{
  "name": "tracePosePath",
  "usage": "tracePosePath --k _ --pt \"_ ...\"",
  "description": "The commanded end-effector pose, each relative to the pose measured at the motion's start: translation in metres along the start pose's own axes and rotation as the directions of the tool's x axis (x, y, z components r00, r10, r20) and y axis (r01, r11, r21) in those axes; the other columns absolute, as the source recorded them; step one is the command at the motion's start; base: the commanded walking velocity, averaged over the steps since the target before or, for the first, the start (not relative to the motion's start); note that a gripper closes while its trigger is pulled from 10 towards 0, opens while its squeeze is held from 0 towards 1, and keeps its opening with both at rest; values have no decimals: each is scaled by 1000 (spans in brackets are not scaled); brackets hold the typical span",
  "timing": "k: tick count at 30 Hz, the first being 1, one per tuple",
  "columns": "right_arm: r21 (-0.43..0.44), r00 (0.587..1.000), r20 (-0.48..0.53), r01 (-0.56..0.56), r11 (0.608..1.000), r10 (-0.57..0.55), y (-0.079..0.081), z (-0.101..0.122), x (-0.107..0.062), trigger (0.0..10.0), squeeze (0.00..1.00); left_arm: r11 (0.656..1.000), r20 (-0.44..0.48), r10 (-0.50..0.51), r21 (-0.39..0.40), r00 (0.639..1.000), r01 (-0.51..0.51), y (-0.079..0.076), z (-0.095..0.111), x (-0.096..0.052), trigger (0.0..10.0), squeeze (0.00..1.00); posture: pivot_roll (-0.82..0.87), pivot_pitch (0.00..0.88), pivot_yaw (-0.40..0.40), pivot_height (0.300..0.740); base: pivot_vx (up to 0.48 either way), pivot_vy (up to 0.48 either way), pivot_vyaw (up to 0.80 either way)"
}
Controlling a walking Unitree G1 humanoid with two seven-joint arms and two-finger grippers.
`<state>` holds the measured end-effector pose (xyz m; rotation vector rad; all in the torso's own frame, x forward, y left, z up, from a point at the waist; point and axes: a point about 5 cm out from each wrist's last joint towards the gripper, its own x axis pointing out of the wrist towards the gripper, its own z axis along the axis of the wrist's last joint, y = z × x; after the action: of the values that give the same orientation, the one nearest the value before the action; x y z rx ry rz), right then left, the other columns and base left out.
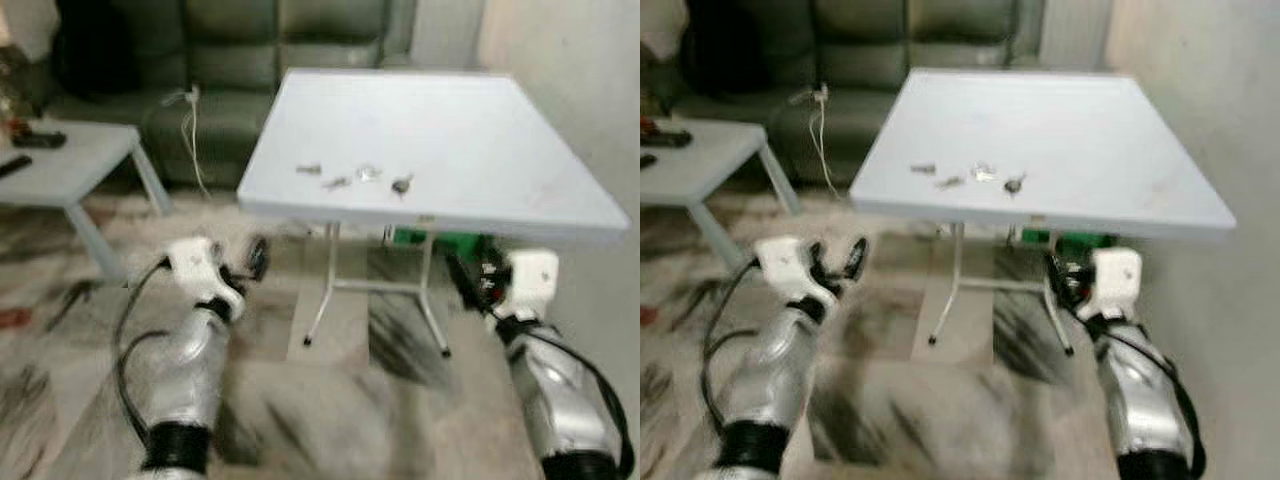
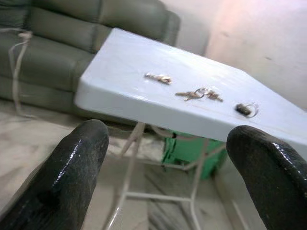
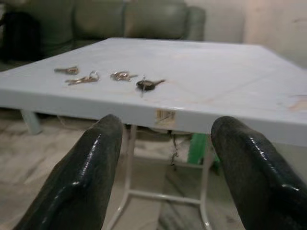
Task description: Hang keys on a hook
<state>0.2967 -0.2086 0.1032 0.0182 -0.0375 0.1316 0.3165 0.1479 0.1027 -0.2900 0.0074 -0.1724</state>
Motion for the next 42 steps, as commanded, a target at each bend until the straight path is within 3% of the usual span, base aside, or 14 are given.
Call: tracePosePath --k 1,18,42 --pt "8 999 27 -23 1000 23 6 6 4 10000 0 999 1 44 25 999 -44 10 4 -1 10000 0 -49 0 -18 740 0 0 -606" --pt "2 999 28 -31 1000 31 7 5 3 10000 0 999 29 27 20 999 -27 11 8 -4 10000 0 -41 0 -19 740 15 0 0" --pt "7 999 26 -30 1000 29 7 5 2 10000 0 999 45 38 26 998 -39 15 11 -5 10000 0 -36 0 -19 740 335 326 0"
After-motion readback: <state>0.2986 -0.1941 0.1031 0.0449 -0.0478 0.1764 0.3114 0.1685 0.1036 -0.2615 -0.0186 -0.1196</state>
